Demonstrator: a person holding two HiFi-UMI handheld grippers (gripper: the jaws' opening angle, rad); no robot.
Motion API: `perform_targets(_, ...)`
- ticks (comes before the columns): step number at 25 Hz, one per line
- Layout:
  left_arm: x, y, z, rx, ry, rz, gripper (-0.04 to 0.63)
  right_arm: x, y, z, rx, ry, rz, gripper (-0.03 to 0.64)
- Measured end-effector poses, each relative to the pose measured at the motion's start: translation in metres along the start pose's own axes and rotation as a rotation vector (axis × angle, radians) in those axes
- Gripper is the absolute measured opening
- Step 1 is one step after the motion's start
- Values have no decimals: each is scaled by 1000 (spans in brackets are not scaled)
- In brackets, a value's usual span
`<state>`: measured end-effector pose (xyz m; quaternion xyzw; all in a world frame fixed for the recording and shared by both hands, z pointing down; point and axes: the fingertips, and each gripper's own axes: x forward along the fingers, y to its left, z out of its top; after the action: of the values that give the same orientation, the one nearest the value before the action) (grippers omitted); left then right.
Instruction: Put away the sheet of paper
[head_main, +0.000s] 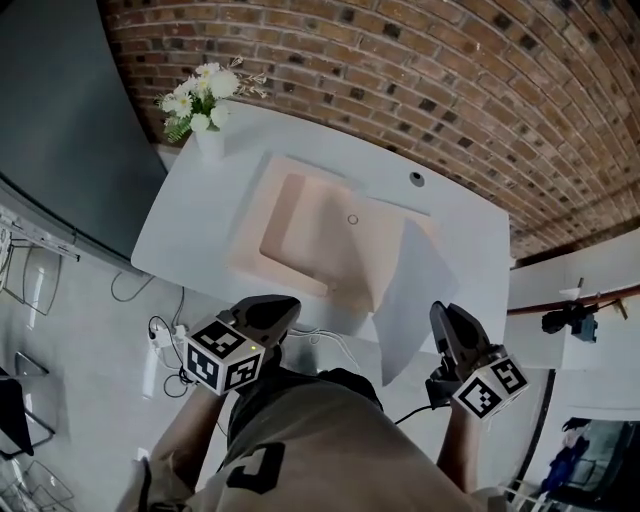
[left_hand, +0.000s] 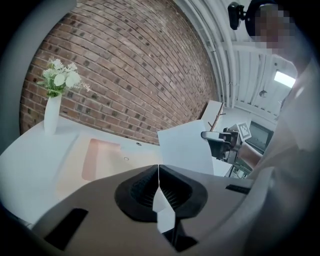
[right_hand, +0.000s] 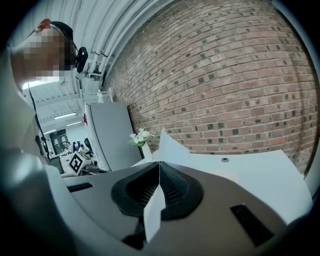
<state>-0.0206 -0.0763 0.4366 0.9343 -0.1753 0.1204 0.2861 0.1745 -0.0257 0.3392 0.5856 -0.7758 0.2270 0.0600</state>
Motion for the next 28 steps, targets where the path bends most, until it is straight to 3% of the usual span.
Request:
perform_targets(8,13,9,8,-13,-6,23,18,12,-10,33,146,-82,136,23)
perform_targets(19,40,3,21,-28,-21,161,18,37,-117,19,278,-47,118,23)
perform_targets(28,61,-9,26,-22,-18,229,18,53,-175,-10,204,67,46,23)
